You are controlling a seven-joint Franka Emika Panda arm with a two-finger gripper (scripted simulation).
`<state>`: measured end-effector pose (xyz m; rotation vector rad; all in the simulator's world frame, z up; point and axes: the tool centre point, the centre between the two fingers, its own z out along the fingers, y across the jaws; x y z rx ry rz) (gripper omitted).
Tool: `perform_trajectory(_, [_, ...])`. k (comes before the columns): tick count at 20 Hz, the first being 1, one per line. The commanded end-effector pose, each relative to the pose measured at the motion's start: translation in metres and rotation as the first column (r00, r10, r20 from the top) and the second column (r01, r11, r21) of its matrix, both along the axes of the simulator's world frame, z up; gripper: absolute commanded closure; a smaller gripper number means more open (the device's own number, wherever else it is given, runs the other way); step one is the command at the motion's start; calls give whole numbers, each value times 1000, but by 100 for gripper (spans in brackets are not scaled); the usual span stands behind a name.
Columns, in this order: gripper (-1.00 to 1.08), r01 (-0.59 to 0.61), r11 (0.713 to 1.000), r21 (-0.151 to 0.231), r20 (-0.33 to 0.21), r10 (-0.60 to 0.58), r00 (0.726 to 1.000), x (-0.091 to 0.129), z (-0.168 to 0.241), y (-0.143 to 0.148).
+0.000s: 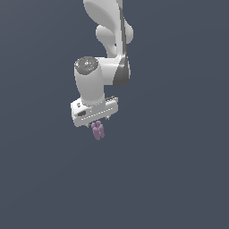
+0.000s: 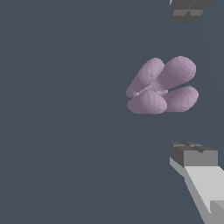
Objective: Pick up the object and move it to a goal position.
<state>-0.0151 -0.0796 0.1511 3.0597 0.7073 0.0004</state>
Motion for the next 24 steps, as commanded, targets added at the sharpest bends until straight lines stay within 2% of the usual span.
perform_trajectory(1, [-92,-32,999,0,0,32,999,-2,-2,-3])
perform_trajectory(14, [-92,-74,997,1,-1,74,997,-4,-8,-9])
perform_trajectory(24, [-92,-77,997,1,-1,77,997,-5,-49,-8])
